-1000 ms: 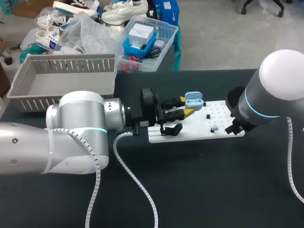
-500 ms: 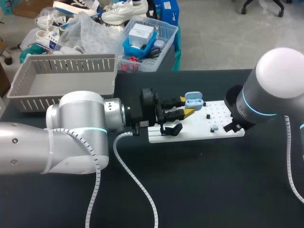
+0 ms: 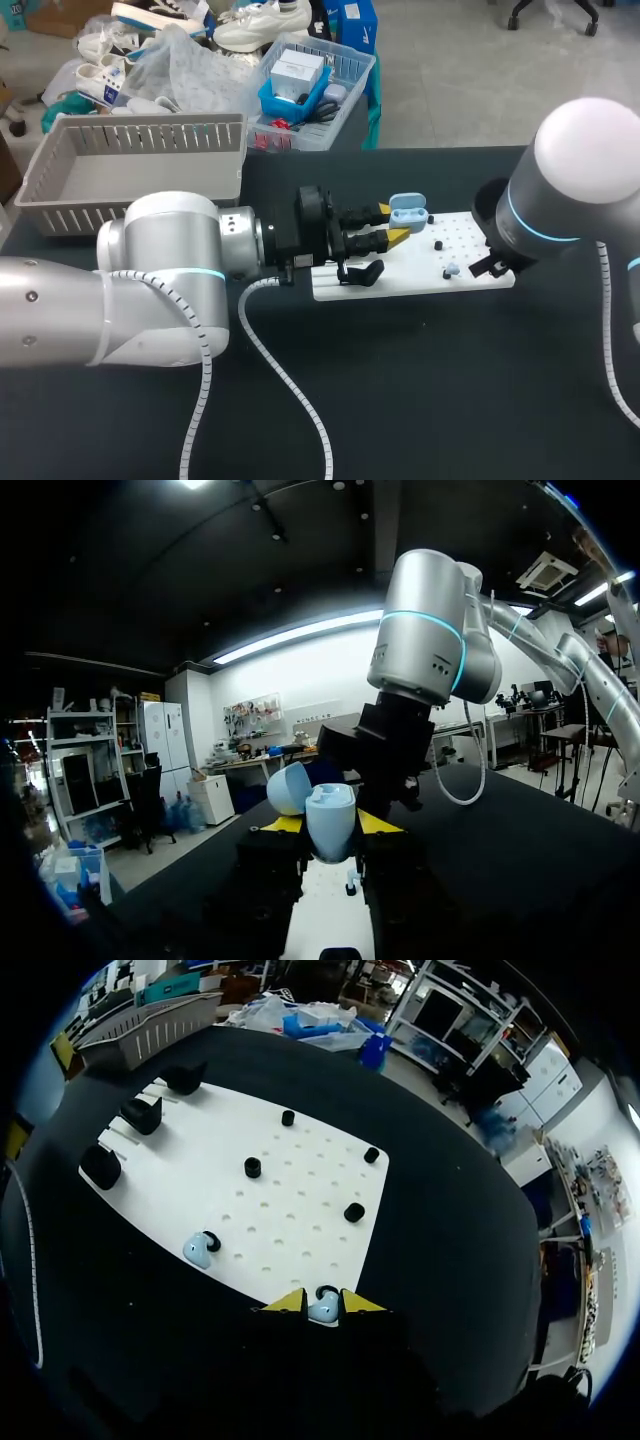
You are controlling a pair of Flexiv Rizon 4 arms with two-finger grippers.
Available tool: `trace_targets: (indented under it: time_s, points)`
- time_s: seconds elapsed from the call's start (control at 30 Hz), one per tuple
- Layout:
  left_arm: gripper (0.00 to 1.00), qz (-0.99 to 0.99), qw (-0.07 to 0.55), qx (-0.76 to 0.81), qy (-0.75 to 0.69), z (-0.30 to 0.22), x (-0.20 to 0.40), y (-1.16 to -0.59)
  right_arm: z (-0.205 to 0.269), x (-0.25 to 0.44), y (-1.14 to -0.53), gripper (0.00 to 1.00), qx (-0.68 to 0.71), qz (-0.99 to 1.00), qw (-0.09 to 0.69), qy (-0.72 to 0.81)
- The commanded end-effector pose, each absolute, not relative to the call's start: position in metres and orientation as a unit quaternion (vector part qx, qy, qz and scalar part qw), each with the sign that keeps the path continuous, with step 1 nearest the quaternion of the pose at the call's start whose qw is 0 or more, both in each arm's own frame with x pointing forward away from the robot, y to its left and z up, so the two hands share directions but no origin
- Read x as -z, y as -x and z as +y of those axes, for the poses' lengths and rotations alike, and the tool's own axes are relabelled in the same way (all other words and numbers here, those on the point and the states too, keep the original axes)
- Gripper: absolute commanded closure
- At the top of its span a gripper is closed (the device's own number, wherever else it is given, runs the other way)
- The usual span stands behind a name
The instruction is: Pick up each earbud case from the left stands, insert the matching earbuds, close the lid, and place the case in the box.
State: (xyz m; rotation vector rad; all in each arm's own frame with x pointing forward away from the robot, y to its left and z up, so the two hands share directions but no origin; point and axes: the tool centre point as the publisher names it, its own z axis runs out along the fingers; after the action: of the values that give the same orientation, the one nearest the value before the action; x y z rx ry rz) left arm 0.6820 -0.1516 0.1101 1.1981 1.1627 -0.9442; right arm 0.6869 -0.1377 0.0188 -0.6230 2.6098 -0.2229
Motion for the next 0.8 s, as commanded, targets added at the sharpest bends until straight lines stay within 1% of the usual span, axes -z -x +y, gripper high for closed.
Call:
trace_targets:
  time_s: [0.03,0.53,0.8]
  points:
    - [1.0,0.496,0.576,0.402,-0.51,-0.152,-0.11,-0.682,-0.136,-0.025,-0.682,1.0,0.082,0.946,0.224,0.221]
    - [1.0,0.496,0.576,0.402,-0.51,-0.152,-0.11,-0.682,-0.126,-0.072,-0.657,1.0,0.049,0.935,0.257,0.239]
    - [1.0,0.496,0.576,0.402,-0.51,-0.152,-0.11,-0.682,-0.123,-0.081,-0.65,1.0,0.042,0.936,0.241,0.254]
